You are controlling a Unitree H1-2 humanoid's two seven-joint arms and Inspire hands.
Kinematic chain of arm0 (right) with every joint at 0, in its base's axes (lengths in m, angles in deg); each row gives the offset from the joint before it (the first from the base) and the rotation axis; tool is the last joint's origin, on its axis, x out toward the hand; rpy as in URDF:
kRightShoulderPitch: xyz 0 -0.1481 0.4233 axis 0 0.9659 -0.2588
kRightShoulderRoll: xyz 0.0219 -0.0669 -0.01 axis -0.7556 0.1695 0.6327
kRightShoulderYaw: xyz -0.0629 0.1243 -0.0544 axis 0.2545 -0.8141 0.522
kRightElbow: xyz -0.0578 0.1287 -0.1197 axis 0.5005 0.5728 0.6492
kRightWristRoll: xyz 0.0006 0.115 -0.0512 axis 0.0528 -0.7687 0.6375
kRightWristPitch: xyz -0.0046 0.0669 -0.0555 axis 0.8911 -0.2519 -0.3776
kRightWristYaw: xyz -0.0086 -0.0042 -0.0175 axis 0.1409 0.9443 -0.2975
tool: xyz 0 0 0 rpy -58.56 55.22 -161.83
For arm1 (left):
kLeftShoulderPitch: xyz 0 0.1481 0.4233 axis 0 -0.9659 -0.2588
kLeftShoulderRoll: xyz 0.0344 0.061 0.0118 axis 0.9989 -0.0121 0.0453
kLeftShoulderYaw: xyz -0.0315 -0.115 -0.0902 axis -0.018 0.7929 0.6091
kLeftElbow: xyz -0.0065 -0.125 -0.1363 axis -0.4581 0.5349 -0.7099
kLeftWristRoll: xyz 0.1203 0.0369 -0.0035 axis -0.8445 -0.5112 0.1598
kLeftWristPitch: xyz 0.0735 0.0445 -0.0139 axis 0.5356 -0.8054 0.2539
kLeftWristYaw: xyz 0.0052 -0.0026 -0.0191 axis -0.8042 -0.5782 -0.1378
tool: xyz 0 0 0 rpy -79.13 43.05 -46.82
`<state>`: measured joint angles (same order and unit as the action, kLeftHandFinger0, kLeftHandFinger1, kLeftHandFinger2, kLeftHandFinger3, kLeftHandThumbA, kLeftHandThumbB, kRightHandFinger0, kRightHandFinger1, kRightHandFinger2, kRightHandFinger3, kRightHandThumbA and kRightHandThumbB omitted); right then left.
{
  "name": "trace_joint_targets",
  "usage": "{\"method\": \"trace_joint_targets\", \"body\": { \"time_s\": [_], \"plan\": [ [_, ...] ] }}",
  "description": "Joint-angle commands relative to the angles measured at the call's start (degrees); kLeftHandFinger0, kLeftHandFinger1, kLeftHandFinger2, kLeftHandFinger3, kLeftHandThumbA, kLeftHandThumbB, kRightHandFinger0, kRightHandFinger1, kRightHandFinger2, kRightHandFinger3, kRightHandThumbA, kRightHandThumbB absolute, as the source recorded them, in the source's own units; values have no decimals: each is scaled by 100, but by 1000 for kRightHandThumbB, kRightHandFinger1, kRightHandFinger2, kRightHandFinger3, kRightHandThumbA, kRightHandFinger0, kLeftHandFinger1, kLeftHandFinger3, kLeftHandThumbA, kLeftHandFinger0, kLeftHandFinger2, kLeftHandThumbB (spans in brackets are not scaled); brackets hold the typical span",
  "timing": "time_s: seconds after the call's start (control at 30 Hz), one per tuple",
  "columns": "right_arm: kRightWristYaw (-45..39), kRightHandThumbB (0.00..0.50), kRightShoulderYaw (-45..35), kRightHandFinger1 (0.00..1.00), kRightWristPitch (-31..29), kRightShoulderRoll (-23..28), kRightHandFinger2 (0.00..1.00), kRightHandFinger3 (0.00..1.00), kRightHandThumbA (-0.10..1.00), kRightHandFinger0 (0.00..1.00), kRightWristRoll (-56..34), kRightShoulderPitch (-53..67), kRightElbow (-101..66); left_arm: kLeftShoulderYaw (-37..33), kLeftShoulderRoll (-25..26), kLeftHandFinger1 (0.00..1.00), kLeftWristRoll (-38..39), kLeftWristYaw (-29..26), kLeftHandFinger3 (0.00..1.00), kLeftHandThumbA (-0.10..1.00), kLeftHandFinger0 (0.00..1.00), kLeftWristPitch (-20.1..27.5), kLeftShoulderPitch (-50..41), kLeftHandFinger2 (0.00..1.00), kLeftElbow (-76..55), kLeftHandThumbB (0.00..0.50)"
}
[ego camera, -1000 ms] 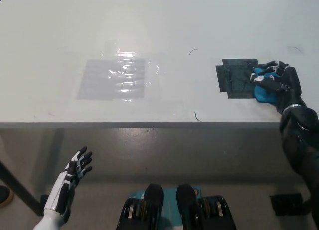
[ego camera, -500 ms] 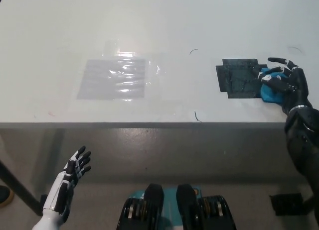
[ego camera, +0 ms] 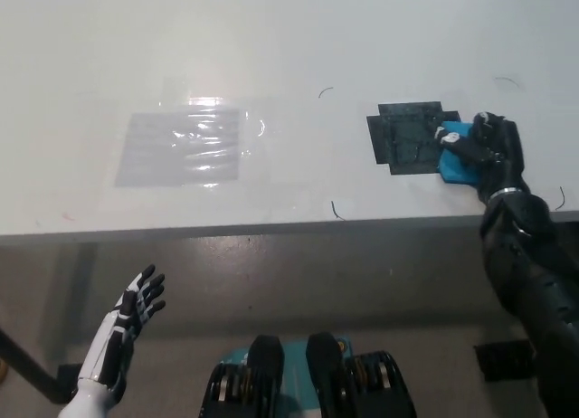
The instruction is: A soft sponge is kept on the balc marked spot on the table infront of the robot and it uses its right hand fist to press down on it and drrags it across the table in a back and forth manner twice to clean it
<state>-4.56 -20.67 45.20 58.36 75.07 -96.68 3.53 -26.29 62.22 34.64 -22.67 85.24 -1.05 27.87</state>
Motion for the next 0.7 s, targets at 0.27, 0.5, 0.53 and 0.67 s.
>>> {"method": "trace_joint_targets", "body": {
  "time_s": [0.27, 0.5, 0.53, 0.67],
  "plan": [
    [-184, 218, 156, 0, 187, -869, 0, 0, 1000, 0, 13, -54, 179, 18, 65, 1000, 46, 8, 1000, 1000, 1000, 212, 29, 1000, -55, 500],
    [-129, 224, 194, 0, 219, -860, 0, 0, 1000, 0, 36, -75, 184, 23, 67, 1000, 40, -2, 1000, 1000, 1000, 184, 23, 1000, -73, 500],
    [-125, 212, 206, 0, 210, -854, 0, 0, 1000, 0, 44, -70, 185, 23, 65, 1000, 46, 1, 1000, 1000, 1000, 190, 25, 1000, -67, 500],
    [5, 198, 322, 0, 183, -741, 0, 0, 1000, 0, 152, -3, 195, 27, 59, 1000, 65, 6, 1000, 1000, 1000, 198, 41, 1000, -33, 500]
  ]
}}
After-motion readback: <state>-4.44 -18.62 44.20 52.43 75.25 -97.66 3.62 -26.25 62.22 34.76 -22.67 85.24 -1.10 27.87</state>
